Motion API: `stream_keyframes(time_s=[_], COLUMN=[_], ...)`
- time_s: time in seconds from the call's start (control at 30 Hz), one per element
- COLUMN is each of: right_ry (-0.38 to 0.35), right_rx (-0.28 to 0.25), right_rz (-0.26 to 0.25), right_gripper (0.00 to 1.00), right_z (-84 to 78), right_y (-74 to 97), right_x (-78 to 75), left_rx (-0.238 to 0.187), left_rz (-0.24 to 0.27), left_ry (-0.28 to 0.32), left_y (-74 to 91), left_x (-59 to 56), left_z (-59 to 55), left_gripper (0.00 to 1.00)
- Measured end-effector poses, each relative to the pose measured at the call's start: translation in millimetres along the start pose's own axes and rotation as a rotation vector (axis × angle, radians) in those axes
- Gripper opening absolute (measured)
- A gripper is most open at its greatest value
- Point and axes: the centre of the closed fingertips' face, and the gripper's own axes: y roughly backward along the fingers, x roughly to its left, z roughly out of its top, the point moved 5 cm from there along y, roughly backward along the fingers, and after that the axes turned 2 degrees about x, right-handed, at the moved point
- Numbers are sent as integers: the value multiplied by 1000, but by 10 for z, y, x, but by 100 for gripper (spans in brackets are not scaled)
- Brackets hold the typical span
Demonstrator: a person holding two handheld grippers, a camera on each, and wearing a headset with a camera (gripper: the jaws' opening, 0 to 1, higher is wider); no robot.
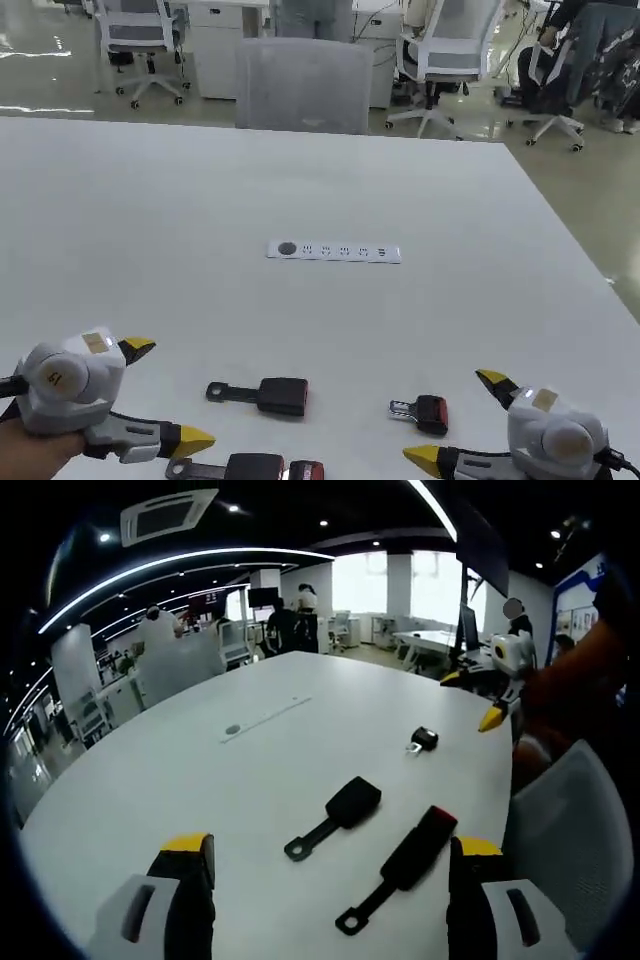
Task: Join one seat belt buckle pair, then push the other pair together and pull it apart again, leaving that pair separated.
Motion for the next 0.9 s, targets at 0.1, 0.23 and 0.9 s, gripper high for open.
stream_keyframes(time_s=[0.1,0.23,0.9], right_ry=[-2,-8,39], right_rx=[-11,-18,-15], right_rz=[-2,-5,38], right_gripper=[99,100,100], right_z=[-13,-23,-167], right_y=[70,127,246], right_x=[71,129,340], left_rx=[11,21,-16], left_rz=[4,11,-46], left_ry=[-16,-5,11], left_y=[107,232,265], left_x=[-22,-35,-291], left_z=[-74,-183,-281], left_gripper=[100,100,100])
